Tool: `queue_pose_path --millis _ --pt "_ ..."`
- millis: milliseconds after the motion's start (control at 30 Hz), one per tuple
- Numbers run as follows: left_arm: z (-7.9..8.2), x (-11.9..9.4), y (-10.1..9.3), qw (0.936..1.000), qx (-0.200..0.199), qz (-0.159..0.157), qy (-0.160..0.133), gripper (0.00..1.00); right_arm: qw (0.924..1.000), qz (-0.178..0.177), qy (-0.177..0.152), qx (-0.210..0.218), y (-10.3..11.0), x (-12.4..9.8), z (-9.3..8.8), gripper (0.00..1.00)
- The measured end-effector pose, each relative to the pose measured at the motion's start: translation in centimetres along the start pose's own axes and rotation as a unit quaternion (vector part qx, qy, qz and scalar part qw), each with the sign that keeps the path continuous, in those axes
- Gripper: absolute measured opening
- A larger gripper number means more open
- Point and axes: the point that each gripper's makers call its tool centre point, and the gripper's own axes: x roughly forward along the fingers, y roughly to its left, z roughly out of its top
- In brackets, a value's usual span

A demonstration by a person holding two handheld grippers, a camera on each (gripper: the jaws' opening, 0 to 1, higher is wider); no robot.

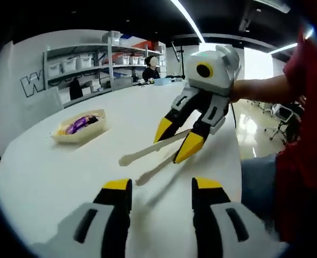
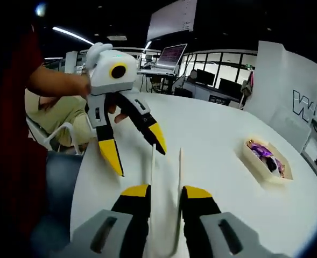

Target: Place the target food into the container with the food tongs after gripping and lifting it, then release it inside without dropping or visibly crushing the food.

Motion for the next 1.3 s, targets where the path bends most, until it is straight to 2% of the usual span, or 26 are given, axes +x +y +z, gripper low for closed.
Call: queue_pose_path --millis 67,233,467,633,700,733,767,800,833,900,1000,1133,1300 --pt "-0.3 0.2 0.1 0.9997 0.018 -0.004 0.013 0.36 1.0000 0.002 0.004 -0.006 0.1 0.2 0.0 0.17" --pt "-0.6 0.3 0.4 0.9988 0.043 -0.007 0.021 0.29 0.9992 0.007 0.012 -0.039 0.2 0.6 0.1 0.17" --pt "-0.6 0.4 0.4 0.9957 0.087 -0.020 0.028 0.12 0.9968 0.029 0.027 -0.070 0.9 1.1 0.0 0.17" --pt "-0.5 0.6 0.4 0.9935 0.106 -0.025 0.035 0.10 0.9967 0.031 0.028 -0.069 0.8 1.3 0.0 0.18" --pt "-0.7 0.6 0.0 0.9883 0.140 -0.045 0.040 0.06 0.9957 0.030 0.031 -0.082 0.7 1.3 -0.1 0.18" --pt "-0.9 0.6 -0.4 0.9835 0.164 -0.062 0.044 0.03 0.9945 0.030 0.032 -0.095 0.7 1.4 -0.1 0.19" --pt "-1.8 0.5 -1.5 0.9749 0.190 -0.098 0.062 0.02 0.9924 0.035 0.035 -0.113 0.9 1.6 -0.3 0.20" --pt "-1.7 0.7 -0.9 0.9761 0.194 -0.074 0.062 0.02 0.9928 0.036 0.045 -0.105 1.0 1.7 -0.7 0.19" --pt "-1.5 0.6 -1.0 0.9800 0.176 -0.074 0.057 0.02 0.9946 0.032 0.042 -0.090 0.7 1.8 -0.6 0.20" --pt "-1.4 0.6 -0.9 0.9822 0.160 -0.081 0.057 0.02 0.9968 0.034 0.039 -0.061 0.6 1.6 -0.5 0.21" --pt "-1.4 0.5 -0.8 0.9823 0.160 -0.080 0.056 0.02 0.9974 0.033 0.033 -0.056 0.3 1.4 -0.5 0.22" --pt "-1.2 0.3 -0.6 0.9840 0.151 -0.079 0.051 0.02 0.9990 0.029 0.017 -0.028 0.0 0.8 -0.3 0.22" --pt "-0.9 0.3 -0.3 0.9855 0.144 -0.077 0.045 0.02 0.9998 0.018 0.009 -0.009 -0.8 -0.4 -0.9 0.21"
